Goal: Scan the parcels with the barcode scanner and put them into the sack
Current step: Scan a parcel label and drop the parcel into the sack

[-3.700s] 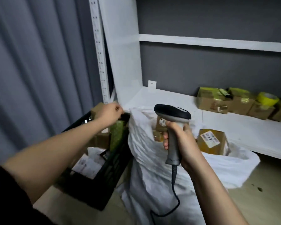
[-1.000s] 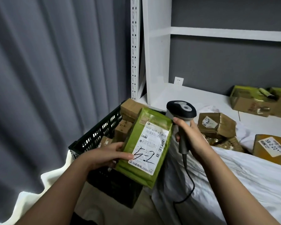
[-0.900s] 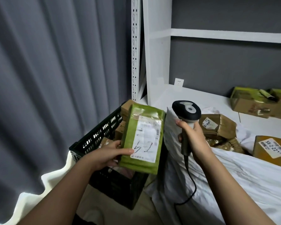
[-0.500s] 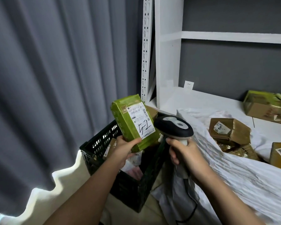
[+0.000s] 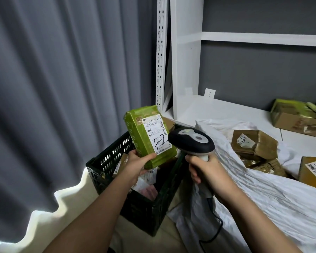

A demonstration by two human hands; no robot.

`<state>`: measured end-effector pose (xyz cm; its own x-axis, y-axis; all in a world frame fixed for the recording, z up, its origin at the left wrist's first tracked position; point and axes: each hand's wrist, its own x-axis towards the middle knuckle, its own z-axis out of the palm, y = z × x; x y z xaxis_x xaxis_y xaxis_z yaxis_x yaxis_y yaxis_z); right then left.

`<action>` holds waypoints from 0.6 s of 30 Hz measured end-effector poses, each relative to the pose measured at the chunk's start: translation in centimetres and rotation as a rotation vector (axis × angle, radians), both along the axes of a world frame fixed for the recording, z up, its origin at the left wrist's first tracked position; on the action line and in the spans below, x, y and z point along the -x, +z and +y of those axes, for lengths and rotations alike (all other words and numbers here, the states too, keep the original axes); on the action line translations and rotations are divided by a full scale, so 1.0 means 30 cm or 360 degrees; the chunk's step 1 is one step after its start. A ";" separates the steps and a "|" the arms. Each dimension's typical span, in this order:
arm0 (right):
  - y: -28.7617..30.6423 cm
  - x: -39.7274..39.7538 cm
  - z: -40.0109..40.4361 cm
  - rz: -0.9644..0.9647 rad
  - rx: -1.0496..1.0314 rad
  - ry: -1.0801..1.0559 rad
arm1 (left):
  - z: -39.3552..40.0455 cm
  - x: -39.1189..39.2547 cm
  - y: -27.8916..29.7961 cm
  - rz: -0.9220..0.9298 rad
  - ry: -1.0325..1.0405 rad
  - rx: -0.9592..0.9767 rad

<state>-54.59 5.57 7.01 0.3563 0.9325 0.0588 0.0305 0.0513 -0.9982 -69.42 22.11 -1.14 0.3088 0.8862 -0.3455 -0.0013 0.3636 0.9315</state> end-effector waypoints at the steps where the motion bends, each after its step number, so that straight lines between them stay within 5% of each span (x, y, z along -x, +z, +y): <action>1: 0.002 0.000 0.000 0.0007 0.0003 -0.0018 | -0.005 0.001 0.006 0.0010 -0.0005 0.0000; 6: 0.049 -0.037 -0.036 0.0093 -0.0064 -0.0182 | -0.059 -0.016 0.074 0.0065 -0.0019 -0.0133; 18: 0.217 -0.338 -0.350 0.0458 -0.0266 -0.0791 | -0.282 -0.409 0.541 0.0448 -0.0416 -0.1143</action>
